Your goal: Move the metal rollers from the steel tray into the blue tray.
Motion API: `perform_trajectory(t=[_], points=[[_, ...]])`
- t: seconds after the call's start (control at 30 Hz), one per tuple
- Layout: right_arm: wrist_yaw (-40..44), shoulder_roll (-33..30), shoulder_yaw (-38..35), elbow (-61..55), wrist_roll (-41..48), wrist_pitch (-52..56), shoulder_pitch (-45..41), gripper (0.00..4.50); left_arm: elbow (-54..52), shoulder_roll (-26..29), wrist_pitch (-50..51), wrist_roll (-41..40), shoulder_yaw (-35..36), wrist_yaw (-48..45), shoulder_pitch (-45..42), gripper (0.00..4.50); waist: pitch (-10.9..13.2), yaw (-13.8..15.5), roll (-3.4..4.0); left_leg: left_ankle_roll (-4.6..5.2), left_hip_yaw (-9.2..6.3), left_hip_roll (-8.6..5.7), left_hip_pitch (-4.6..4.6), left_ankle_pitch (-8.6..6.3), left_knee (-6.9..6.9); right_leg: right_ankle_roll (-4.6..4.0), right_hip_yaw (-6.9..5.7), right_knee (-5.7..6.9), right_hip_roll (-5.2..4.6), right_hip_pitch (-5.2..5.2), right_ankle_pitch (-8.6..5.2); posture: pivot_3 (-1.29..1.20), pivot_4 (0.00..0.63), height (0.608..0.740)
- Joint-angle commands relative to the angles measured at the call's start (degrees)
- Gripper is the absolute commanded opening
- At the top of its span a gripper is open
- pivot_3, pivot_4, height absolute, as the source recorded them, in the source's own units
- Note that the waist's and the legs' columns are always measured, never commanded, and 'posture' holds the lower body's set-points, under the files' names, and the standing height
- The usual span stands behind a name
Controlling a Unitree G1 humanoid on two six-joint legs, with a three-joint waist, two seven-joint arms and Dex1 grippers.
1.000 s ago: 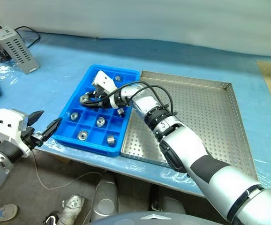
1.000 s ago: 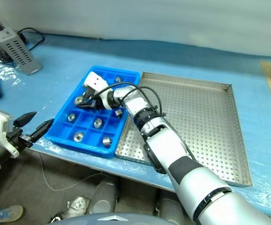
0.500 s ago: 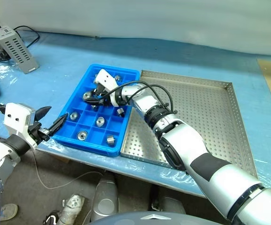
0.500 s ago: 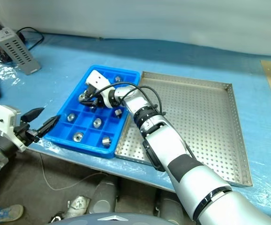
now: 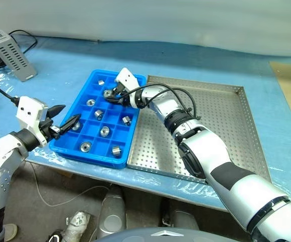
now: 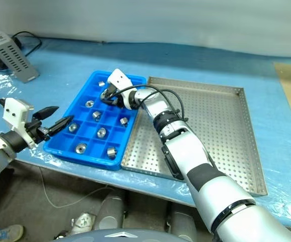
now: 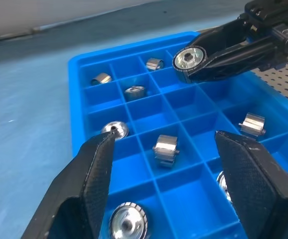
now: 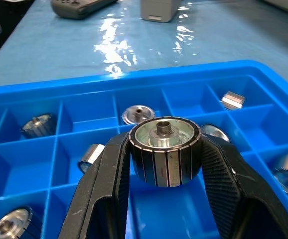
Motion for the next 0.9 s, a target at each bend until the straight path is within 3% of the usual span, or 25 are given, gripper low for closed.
perform_trajectory(t=[0.03,0.17,0.37,0.9], points=[[-1.76,0.36,-1.66,-1.7,0.63,0.11,-0.84,2.02,3.61,0.92,-2.78,1.38,-2.91,-2.27,-5.0,3.38,-0.01,-0.82,-0.01,-0.05,0.0,0.01,-0.01,0.04,0.01,0.0,-0.02,0.02,0.01,-0.01,0.0,0.17,0.15,0.74],[-5.21,1.37,-2.53,-0.13,0.6,0.47,-1.42,2.02,8.51,0.82,-4.75,2.8,-6.06,-4.67,-10.15,3.38,-0.01,-2.5,-0.02,-0.09,0.0,0.0,-0.05,0.06,0.19,-0.01,-0.02,0.07,0.01,0.0,0.02,0.13,0.15,0.74],[-8.84,2.91,-3.69,2.18,0.19,0.72,-1.15,2.02,9.83,0.98,-5.5,3.24,-6.41,-6.12,-10.9,3.38,-0.01,-4.46,-0.02,-0.08,0.0,0.01,-0.08,0.06,0.24,-0.03,-0.03,0.1,0.0,0.0,0.02,0.13,0.15,0.74],[-9.23,6.55,-2.85,4.21,-1.65,0.08,-1.29,2.02,4.3,0.55,-4.61,2.49,-1.41,-3.61,-2.7,3.38,-0.01,-3.88,-0.02,0.07,-0.01,0.06,-0.06,-0.03,0.36,-0.05,-0.09,0.21,-0.01,0.06,0.01,0.24,0.15,0.74]])
